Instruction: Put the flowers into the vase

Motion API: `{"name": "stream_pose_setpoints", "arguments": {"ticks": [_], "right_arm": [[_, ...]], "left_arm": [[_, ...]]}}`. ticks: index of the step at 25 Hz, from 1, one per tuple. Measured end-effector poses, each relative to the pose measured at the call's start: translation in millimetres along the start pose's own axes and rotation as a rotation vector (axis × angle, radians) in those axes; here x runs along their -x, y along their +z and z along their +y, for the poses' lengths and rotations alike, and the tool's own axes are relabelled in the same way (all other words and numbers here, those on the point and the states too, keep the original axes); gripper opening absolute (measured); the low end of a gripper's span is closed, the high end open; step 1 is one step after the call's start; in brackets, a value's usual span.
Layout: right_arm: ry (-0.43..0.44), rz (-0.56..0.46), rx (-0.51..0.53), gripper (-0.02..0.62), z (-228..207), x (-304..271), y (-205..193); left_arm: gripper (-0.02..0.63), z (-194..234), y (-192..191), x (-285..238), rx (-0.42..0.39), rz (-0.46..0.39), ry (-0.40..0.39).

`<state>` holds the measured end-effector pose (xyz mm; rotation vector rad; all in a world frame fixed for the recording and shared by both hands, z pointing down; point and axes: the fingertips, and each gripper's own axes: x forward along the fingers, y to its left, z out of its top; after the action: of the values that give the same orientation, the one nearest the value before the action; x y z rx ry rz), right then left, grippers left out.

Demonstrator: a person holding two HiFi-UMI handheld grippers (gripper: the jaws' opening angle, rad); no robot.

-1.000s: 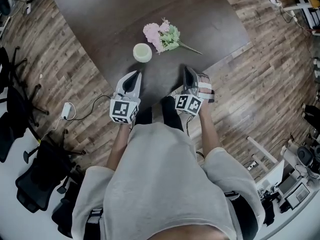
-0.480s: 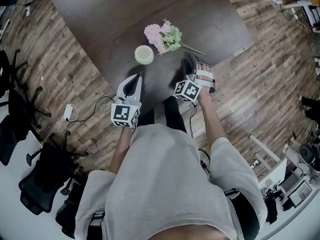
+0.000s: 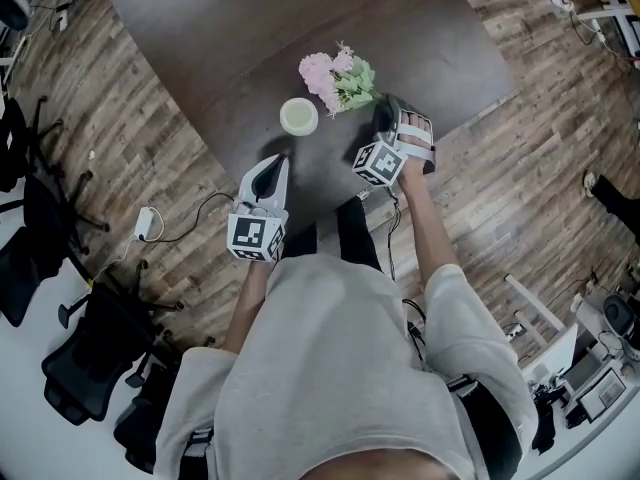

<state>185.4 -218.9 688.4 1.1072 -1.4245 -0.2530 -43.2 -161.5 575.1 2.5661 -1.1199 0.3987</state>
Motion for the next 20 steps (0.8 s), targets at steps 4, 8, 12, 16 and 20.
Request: {"name": "stream_pose_setpoints", "arguments": {"ticks": [4, 8, 12, 16, 20], "right_arm": [[-0.009, 0.0, 0.002, 0.124, -2.2, -10.5, 5.5], [-0.005, 0.022, -0.003, 0.038, -1.0, -17.6, 5.7], [-0.003, 0.02, -0.029, 0.021, 0.4, -17.8, 5.9], [-0.002, 0.007, -0.065, 0.02, -5.0, -18.4, 6.4], [0.0, -0.011, -0.144, 0.018, -11.8, -15.1, 6.0]], "left_arm": [[0.01, 7.1, 0.1, -1.1, 0.0, 0.002, 0.013], [0.011, 11.6, 1.0, 0.0, 0.003, 0.005, 0.021], [0.009, 14.7, 0.0, 2.5, 0.005, 0.007, 0.025], [0.01, 15.8, -0.2, 2.7, 0.004, 0.011, 0.027], [0.011, 14.6, -0.3, 3.4, 0.002, 0.006, 0.024]]}}
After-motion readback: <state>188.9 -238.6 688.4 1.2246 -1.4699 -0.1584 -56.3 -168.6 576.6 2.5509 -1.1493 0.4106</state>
